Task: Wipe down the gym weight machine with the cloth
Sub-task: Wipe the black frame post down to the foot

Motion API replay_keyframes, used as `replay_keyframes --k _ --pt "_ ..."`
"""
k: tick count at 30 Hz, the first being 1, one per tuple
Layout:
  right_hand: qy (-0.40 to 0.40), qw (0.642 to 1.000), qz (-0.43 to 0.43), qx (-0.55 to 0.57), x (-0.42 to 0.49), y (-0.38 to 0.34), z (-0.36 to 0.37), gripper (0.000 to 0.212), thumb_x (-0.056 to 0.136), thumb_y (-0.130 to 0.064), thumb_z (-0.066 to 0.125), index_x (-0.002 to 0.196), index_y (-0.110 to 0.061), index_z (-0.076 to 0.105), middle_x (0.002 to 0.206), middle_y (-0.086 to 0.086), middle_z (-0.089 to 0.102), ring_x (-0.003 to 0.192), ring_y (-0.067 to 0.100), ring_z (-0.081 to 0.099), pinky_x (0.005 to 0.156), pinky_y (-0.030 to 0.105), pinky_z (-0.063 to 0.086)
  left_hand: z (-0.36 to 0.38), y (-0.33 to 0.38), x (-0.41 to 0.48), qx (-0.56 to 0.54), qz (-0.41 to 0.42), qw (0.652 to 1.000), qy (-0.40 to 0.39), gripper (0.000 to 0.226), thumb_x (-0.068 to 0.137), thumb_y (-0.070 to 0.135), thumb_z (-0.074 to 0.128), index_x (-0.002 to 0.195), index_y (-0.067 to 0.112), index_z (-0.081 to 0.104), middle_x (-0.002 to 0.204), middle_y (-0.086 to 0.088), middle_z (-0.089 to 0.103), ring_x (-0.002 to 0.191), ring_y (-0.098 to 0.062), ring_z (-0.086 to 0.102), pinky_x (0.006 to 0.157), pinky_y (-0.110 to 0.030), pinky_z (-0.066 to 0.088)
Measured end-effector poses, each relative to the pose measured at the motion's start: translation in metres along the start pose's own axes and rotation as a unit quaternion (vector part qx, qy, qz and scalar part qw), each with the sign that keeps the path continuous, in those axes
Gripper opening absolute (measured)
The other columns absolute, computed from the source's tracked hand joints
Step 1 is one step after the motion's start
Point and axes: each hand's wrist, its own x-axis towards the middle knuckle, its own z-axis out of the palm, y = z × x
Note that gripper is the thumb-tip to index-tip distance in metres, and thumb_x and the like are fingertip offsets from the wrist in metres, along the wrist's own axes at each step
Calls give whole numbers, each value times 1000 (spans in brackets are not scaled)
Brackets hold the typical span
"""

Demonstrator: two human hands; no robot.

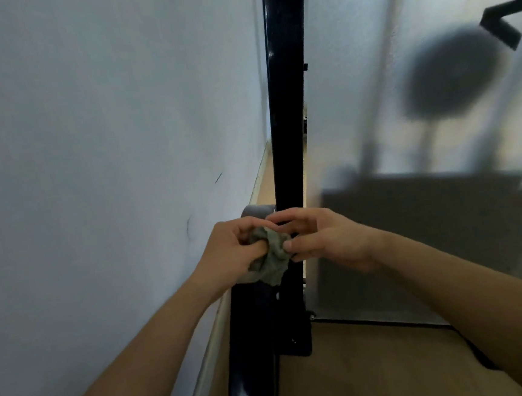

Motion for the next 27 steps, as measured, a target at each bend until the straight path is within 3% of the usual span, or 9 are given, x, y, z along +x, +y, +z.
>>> replay_keyframes --k 2,8,13,16,20,22,23,25,27 --pt "10 999 1 -44 1 1 1 33 92 -6 67 123 -18 67 112 5 73 105 19 70 86 31 57 -4 2 3 32 6 999 23 17 82 2 77 91 16 79 82 -3 77 81 -23 75 77 -44 63" --pt "101 990 -5 -94 4 7 0 10 89 -4 73 98 -1 73 80 12 73 67 17 66 66 30 54 -10 2 9 103 2 992 67 10 78 13 79 79 23 78 73 4 75 72 -18 71 70 -38 62" --pt "285 954 -7 -89 5 11 -10 3 88 -1 71 85 0 71 67 12 68 50 12 60 46 21 47 -22 1 17 174 -7 982 75 8 80 17 80 81 26 80 67 12 73 65 1 69 62 -10 50" --pt "388 921 -13 -20 9 10 -14 8 87 1 67 80 -2 67 67 16 71 49 18 63 42 24 47 -20 0 24 208 -4 974 90 8 81 24 81 84 31 78 73 17 70 70 2 67 62 -5 43" --pt "440 893 -45 84 16 9 -10 5 89 3 66 88 -2 64 76 19 73 64 28 73 56 32 59 -2 -3 39 285 -2 945 161 5 90 37 72 90 32 73 87 7 59 76 -6 53 64 -10 32" --pt "473 875 -84 68 20 9 -9 11 86 4 69 86 -6 65 77 14 73 72 26 74 66 35 61 7 -3 47 254 -15 946 203 9 95 36 66 94 29 72 83 9 63 70 -6 56 65 -9 36" --pt "490 866 -101 24 22 8 -8 14 84 3 70 83 -9 65 77 10 73 74 21 73 70 35 62 12 -3 52 205 -29 956 208 11 96 34 65 95 26 72 82 8 67 70 -8 62 68 -14 46" --pt "500 852 -138 -62 24 5 -3 15 83 0 73 84 -14 67 80 -1 71 77 7 69 77 27 60 20 -6 63 41 -65 979 191 11 97 27 64 96 21 73 82 3 74 75 -17 72 79 -37 62" --pt "468 850 -193 -147 24 5 2 17 85 -2 73 94 -16 69 90 -7 71 85 3 67 85 21 57 28 -6 68 -99 -86 977 166 10 97 21 63 97 21 73 86 -2 77 84 -26 75 85 -49 61"
